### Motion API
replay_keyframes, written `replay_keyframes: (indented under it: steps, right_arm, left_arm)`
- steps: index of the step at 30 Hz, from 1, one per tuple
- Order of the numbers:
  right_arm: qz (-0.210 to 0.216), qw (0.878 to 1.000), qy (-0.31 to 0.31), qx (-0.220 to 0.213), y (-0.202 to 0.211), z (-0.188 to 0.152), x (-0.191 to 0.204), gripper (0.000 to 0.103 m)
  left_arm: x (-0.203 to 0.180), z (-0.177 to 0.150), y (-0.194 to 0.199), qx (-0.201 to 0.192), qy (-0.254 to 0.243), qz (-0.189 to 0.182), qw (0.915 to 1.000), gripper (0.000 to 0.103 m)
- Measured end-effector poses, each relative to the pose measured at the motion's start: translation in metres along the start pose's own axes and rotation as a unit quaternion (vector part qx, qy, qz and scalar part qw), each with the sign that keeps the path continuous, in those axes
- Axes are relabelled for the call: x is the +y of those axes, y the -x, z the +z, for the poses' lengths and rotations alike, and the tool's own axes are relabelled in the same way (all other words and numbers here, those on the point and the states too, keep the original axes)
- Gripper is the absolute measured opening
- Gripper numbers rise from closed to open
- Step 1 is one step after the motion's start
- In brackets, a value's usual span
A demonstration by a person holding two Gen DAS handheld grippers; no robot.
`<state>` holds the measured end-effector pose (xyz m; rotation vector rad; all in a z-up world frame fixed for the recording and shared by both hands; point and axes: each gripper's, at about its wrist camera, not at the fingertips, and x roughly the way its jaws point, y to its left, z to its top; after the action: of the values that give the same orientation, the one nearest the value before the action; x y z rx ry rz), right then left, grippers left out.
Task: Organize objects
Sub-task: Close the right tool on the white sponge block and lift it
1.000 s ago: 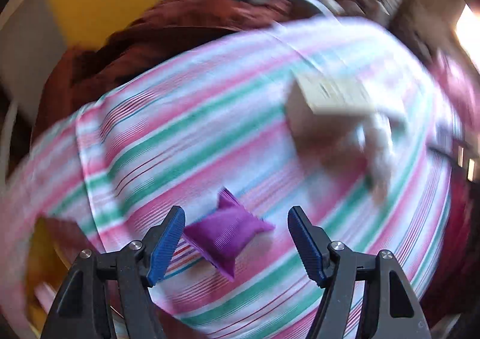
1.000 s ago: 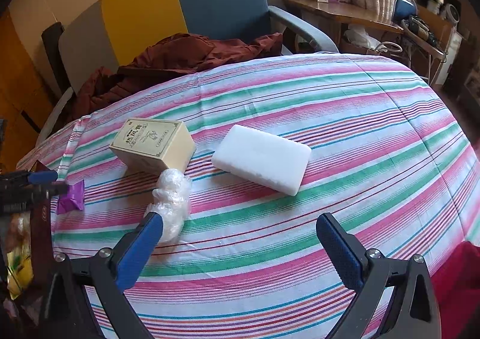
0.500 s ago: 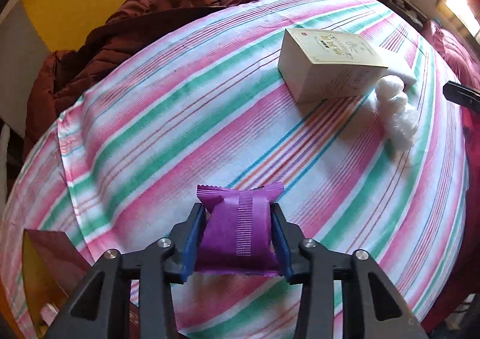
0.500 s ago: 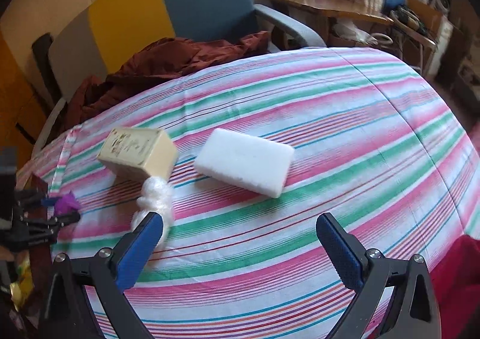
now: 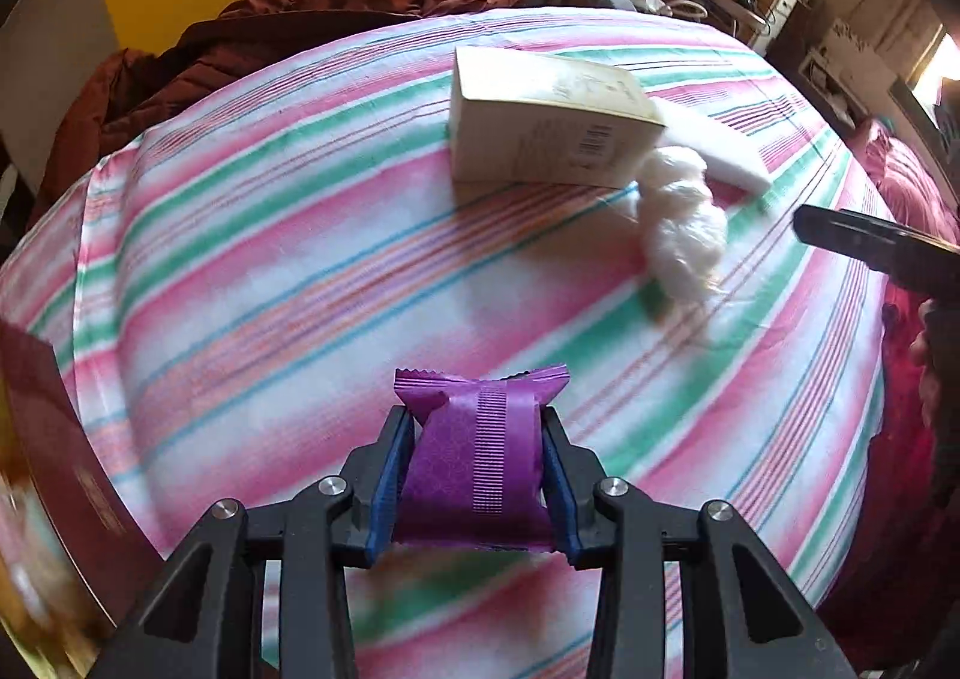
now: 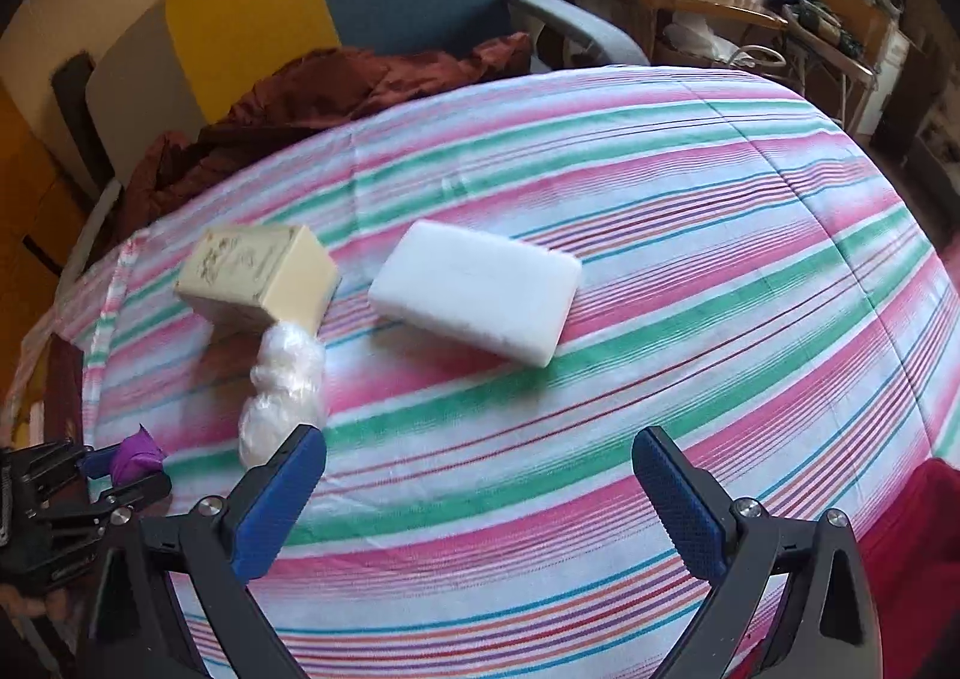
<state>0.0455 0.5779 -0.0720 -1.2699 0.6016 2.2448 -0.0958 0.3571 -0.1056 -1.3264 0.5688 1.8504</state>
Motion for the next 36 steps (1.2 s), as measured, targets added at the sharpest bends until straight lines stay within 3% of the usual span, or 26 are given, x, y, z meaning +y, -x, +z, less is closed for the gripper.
replay_keyframes:
  steps: [4, 6, 12, 17, 21, 23, 24, 25, 31, 36]
  right_arm:
    - [-0.007, 0.999, 0.039, 0.011, -0.001, 0.008, 0.009, 0.103]
    - [-0.017, 0.996, 0.091, 0.011, -0.007, 0.021, 0.015, 0.103]
    - [-0.018, 0.974, 0.22, 0.051, -0.042, 0.055, 0.027, 0.103]
    - [-0.013, 0.955, 0.278, 0.103, -0.075, 0.067, 0.032, 0.103]
    - [-0.013, 0.958, 0.265, 0.111, -0.088, 0.073, 0.025, 0.099]
    - [0.001, 0.962, 0.252, 0.109, -0.085, 0.069, 0.021, 0.088]
    - [-0.003, 0.963, 0.251, 0.103, -0.081, 0.067, 0.019, 0.076]
    - [-0.007, 0.965, 0.244, 0.099, -0.076, 0.065, 0.017, 0.072]
    - [-0.027, 0.97, 0.221, 0.097, -0.047, 0.024, 0.008, 0.071]
    - [-0.013, 0.979, 0.188, 0.078, -0.013, -0.007, 0.007, 0.072]
  left_arm:
    - [-0.006, -0.001, -0.005, -0.017, 0.013, -0.001, 0.9998, 0.041]
    - [-0.002, 0.0, -0.005, -0.02, 0.022, -0.007, 0.9995, 0.041]
    - [-0.002, 0.0, -0.005, -0.029, 0.035, -0.012, 0.9989, 0.041]
    - [-0.002, 0.004, -0.009, -0.035, 0.045, -0.016, 0.9982, 0.041]
    - [-0.003, 0.007, -0.011, -0.038, 0.048, -0.012, 0.998, 0.041]
    - [-0.004, 0.007, -0.011, -0.041, 0.046, -0.01, 0.9981, 0.041]
    - [-0.005, 0.006, -0.011, -0.044, 0.046, -0.009, 0.9979, 0.041]
    - [-0.006, 0.006, -0.011, -0.048, 0.048, -0.008, 0.9977, 0.041]
    - [-0.007, -0.009, -0.001, -0.064, 0.059, -0.001, 0.9962, 0.04]
    - [-0.007, -0.036, 0.023, -0.078, 0.069, 0.009, 0.9945, 0.04]
